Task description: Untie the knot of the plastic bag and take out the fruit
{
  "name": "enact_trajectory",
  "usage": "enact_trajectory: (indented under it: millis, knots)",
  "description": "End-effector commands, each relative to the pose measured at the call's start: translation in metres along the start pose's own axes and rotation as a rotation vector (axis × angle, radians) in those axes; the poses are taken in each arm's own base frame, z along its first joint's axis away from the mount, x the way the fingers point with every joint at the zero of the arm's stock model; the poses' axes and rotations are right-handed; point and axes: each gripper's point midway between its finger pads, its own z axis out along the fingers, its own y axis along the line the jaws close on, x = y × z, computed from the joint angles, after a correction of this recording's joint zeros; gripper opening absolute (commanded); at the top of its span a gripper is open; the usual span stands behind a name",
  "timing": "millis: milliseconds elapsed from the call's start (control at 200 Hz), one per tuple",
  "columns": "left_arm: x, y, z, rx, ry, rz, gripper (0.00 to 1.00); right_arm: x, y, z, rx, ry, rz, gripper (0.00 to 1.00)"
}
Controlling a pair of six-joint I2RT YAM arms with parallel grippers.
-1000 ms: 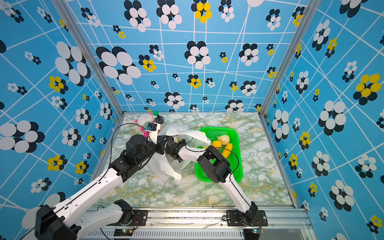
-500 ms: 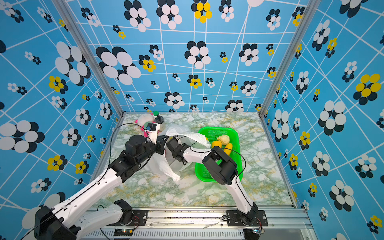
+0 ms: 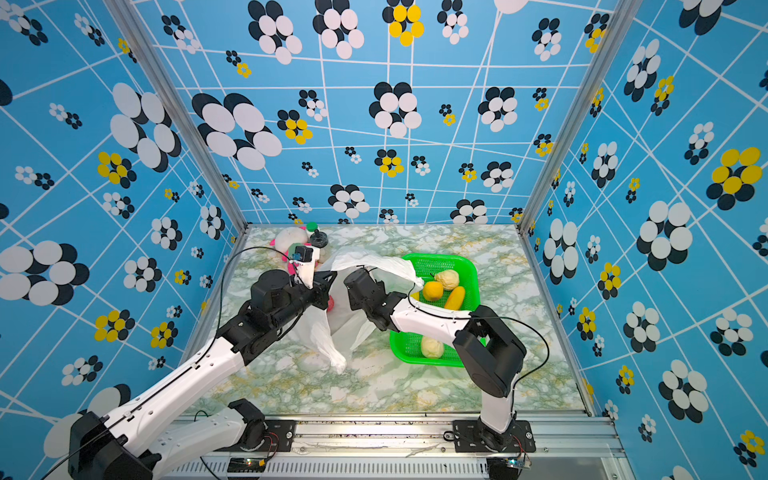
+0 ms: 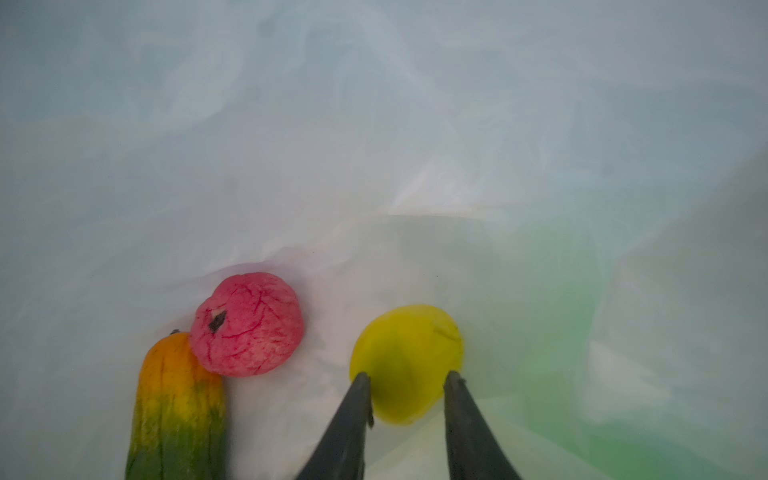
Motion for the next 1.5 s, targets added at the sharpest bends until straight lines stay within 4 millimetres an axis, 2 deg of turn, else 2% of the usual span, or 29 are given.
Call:
enact_trajectory:
  millis: [0,75,145,360,425,470,555,750,905,1004,1089,1104,1124,1349,1414,1494]
  knots:
    - [-0.011,-0.003,-0.008,0.012,-0.031,-0.002,0.00,0.000,0.004,-0.015,-0.033,-0.027,0.028,0.34]
    - [-0.014,-0.006,-0.009,0.022,-0.034,-0.003,0.00,0.000,-0.002,-0.018,-0.010,-0.032,0.035,0.29]
    - [-0.014,-0.006,-0.010,0.026,-0.036,-0.003,0.00,0.003,-0.002,-0.018,-0.008,-0.019,0.031,0.30]
    - [-0.013,-0.006,-0.012,0.027,-0.037,-0.006,0.00,0.027,0.029,-0.008,-0.067,0.030,-0.091,0.67]
    - [-0.014,-0.006,-0.012,0.025,-0.037,-0.004,0.00,0.033,0.027,-0.002,-0.032,0.052,-0.092,0.80]
    - [-0.016,-0.007,-0.012,0.028,-0.040,-0.006,0.00,0.036,0.021,0.003,0.014,0.071,-0.080,0.85]
    - [-0.014,-0.008,-0.011,0.035,-0.037,-0.006,0.00,0.042,0.019,0.010,0.054,0.111,-0.052,0.87]
    - [-0.014,-0.009,-0.008,0.040,-0.027,-0.008,0.00,0.071,0.034,0.036,0.066,0.240,0.026,0.89]
    - [-0.014,-0.007,-0.008,0.034,-0.033,-0.005,0.00,0.091,0.037,0.051,0.099,0.296,0.041,0.99]
    - [-0.011,-0.008,-0.007,0.037,-0.028,-0.007,0.00,0.099,0.035,0.059,0.119,0.313,0.035,0.99]
    - [-0.010,-0.008,-0.006,0.038,-0.019,-0.008,0.00,0.096,0.037,0.058,0.119,0.310,0.046,0.99]
    - [-0.010,-0.008,-0.006,0.039,-0.019,-0.008,0.00,0.106,0.034,0.064,0.133,0.327,0.038,0.99]
    - [-0.011,-0.009,-0.006,0.040,-0.018,-0.007,0.00,0.109,0.034,0.065,0.137,0.330,0.038,0.99]
    - [-0.014,-0.009,-0.012,0.043,-0.038,-0.006,0.00,0.107,0.029,0.078,0.134,0.314,0.063,0.89]
    - [-0.013,-0.009,-0.013,0.044,-0.037,-0.009,0.00,0.102,0.031,0.082,0.104,0.304,0.076,0.90]
    - [-0.014,-0.009,-0.014,0.045,-0.040,-0.008,0.00,0.093,0.036,0.085,0.059,0.283,0.091,0.99]
